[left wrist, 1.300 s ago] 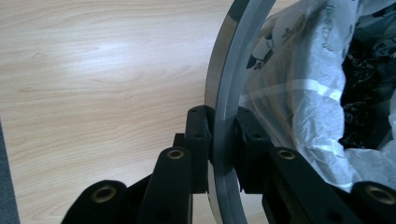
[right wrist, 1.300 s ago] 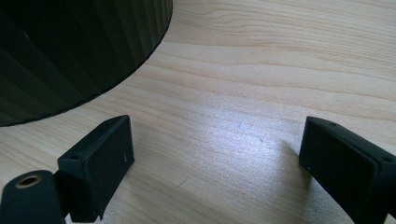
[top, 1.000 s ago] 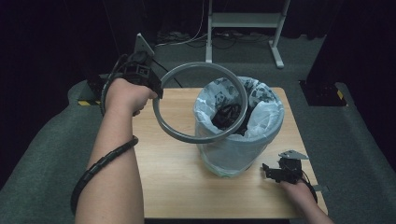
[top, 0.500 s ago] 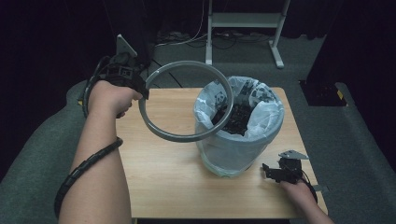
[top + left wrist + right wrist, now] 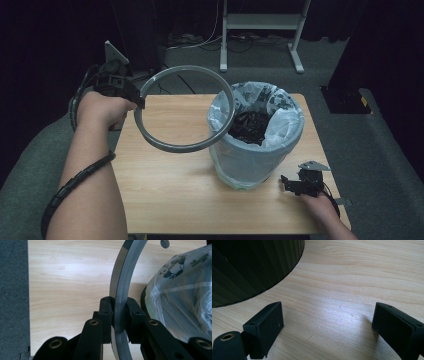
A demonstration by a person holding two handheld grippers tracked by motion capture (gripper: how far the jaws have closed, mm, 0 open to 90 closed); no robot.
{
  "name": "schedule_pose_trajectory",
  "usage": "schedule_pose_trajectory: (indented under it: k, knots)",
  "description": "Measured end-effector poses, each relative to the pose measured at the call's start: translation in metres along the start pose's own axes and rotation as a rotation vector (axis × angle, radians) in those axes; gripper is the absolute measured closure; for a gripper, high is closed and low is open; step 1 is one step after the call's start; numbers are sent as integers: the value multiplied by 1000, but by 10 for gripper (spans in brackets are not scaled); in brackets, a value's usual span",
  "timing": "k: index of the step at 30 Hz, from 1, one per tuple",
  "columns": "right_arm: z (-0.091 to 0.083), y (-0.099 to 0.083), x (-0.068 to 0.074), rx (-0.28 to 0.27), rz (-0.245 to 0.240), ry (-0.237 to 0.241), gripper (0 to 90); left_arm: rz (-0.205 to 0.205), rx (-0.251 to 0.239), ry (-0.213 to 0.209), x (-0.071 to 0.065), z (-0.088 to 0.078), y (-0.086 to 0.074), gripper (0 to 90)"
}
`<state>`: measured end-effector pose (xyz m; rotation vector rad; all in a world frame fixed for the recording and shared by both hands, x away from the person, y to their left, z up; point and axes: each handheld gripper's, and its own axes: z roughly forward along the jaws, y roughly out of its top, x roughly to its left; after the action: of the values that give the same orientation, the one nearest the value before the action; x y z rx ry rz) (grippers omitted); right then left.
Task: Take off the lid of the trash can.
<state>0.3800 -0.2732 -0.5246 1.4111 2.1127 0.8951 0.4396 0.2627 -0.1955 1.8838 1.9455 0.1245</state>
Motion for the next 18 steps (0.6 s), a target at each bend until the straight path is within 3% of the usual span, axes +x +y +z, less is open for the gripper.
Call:
schedule_pose_trajectory:
  k: [18]
  knots:
    - [0,0,0,0,-1,-1,97,-64,1,30,39,-3,-13,768]
